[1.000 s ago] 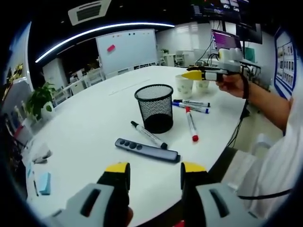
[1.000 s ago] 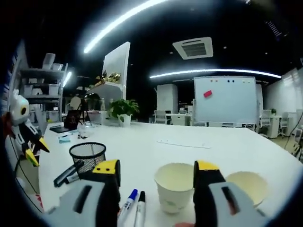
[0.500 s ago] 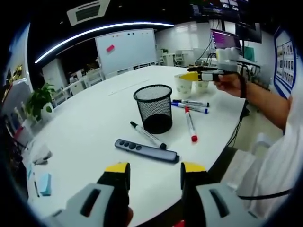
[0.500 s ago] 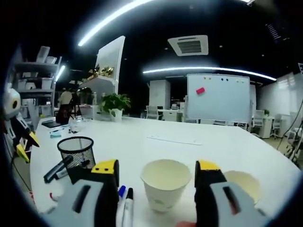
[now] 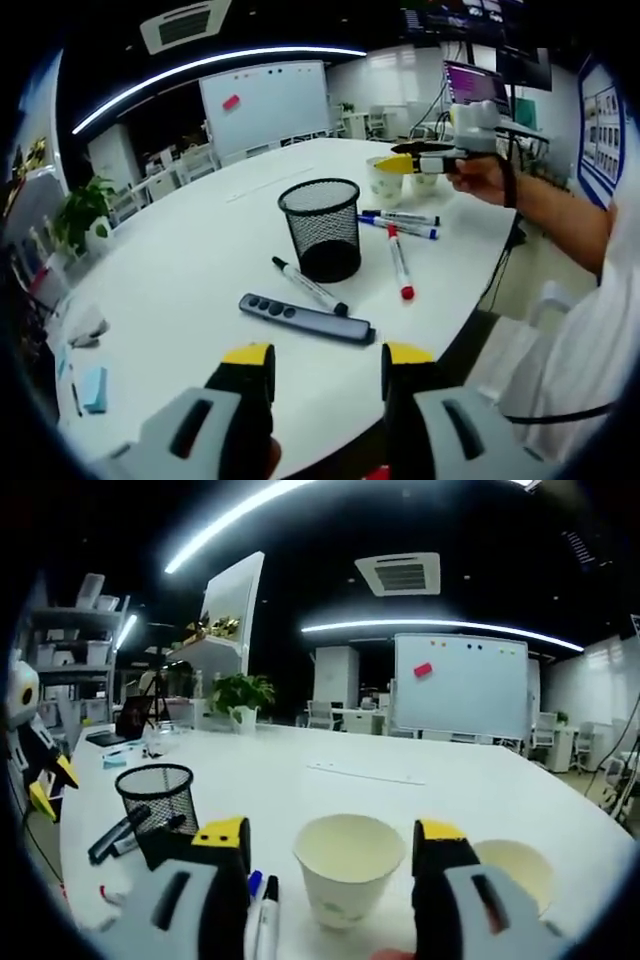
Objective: Place the scattered laser pointers and whiteboard markers into the pen holder and stack the scattered paper cups together
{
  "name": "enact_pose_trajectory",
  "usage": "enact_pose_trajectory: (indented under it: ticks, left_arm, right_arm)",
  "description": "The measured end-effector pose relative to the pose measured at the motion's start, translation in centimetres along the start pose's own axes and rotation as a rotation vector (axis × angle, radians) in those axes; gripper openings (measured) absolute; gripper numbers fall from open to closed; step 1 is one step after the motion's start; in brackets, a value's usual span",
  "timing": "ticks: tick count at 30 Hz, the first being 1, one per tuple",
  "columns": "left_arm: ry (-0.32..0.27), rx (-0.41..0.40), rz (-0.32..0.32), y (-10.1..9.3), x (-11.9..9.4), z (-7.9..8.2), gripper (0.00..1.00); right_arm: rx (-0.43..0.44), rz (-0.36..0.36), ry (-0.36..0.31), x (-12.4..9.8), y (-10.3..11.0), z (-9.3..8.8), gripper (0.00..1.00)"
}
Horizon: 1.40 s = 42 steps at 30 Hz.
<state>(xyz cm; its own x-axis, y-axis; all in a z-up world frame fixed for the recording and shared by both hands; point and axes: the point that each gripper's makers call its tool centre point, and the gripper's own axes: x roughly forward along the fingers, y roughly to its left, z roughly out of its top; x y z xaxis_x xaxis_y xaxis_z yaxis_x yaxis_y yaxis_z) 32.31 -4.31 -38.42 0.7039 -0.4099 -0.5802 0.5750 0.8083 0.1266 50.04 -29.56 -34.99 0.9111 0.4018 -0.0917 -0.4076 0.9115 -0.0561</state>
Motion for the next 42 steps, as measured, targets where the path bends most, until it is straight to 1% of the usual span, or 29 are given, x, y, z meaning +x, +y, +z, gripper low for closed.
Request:
enact_pose_trajectory:
  ticks: [5,12,18,22,29,36,42]
  left_arm:
    - [0.0,-0.001,0.001,-0.01,-0.08,-0.04,0.43]
    - [0.0,0.001,-0.001,-0.11,-0.15,-0.03,0.43]
    - [-0.004,-0.005,0.003,0.11,-0.26,-0.25,0.43]
    - [-0.001,-0.004,0.0,0.06,-0.27,-0.38,0.43]
    - [-0.004,-0.004,0.001,0.17,-0.39,-0.4,0.43]
    - [-0.002,-0.01,0.002,0.23,-0.43,-0.67,0.43]
    - [-0.004,-0.009,-0.001,0.18,-0.4,-0.66,0.43]
  right_arm:
    - [-0.001,-0.001,0.009,-0.01,0.07,-0.17,0.63]
    - [-0.006,0.002,0.001,-0.04,0.16,0.02,0.62]
    - [-0.027,0.005,0.009,0.08,0.66,-0.02,0.62]
    - [-0.025,-0.004,0.013,0.06,0.65,-0.14,0.62]
    - [-0.021,-0.031,0.003,0.15,0.22,0.16,0.6]
    - [-0.037,-0.053,0.018,0.18,0.19,-0.03,0.6]
    - [-0.029,-0.074,0.019,0.34,0.12,-0.15,0.6]
